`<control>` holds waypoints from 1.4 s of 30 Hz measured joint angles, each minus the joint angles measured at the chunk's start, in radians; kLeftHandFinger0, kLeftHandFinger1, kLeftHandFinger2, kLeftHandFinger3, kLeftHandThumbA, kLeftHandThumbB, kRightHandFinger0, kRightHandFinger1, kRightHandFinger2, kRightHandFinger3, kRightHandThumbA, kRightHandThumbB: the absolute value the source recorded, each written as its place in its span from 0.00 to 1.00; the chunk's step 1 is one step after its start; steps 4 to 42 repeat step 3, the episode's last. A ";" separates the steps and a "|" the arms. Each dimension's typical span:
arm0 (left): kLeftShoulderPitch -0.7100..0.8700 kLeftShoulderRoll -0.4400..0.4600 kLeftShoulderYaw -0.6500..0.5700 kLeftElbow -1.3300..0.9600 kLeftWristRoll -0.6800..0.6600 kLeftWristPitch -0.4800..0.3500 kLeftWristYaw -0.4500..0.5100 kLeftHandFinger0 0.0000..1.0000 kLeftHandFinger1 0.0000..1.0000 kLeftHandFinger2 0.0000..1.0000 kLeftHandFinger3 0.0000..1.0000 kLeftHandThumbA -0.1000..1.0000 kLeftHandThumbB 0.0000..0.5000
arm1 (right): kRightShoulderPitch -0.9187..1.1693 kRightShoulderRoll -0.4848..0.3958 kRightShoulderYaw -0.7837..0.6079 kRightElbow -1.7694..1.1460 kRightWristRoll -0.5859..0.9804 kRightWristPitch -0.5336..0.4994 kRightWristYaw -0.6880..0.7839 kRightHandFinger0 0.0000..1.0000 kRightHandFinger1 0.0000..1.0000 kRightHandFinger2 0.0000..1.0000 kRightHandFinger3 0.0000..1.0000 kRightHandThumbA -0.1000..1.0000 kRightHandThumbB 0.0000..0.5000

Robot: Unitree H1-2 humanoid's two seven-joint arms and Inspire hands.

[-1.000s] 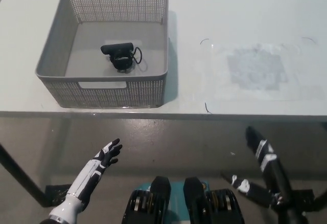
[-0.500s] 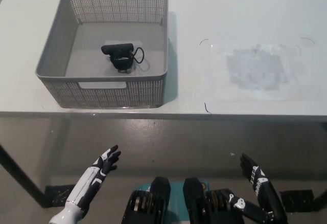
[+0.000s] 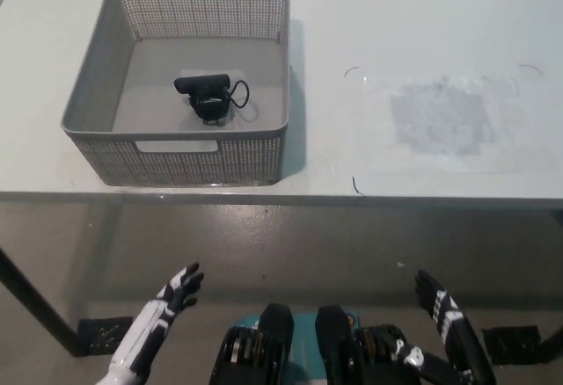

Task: Use the right hand to pick up a webcam and put it into a container on the left side

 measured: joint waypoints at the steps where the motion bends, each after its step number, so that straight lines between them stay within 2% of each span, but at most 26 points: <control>1: 0.000 0.000 0.000 0.003 0.001 0.000 0.000 1.00 1.00 1.00 1.00 0.97 0.22 | -0.001 0.000 0.000 0.001 0.001 0.000 0.001 1.00 1.00 1.00 1.00 1.00 0.49; 42: -0.009 0.000 0.001 0.008 0.002 0.000 0.000 1.00 1.00 1.00 1.00 0.97 0.22 | -0.010 -0.001 -0.001 0.001 0.002 0.000 0.003 1.00 1.00 1.00 1.00 1.00 0.48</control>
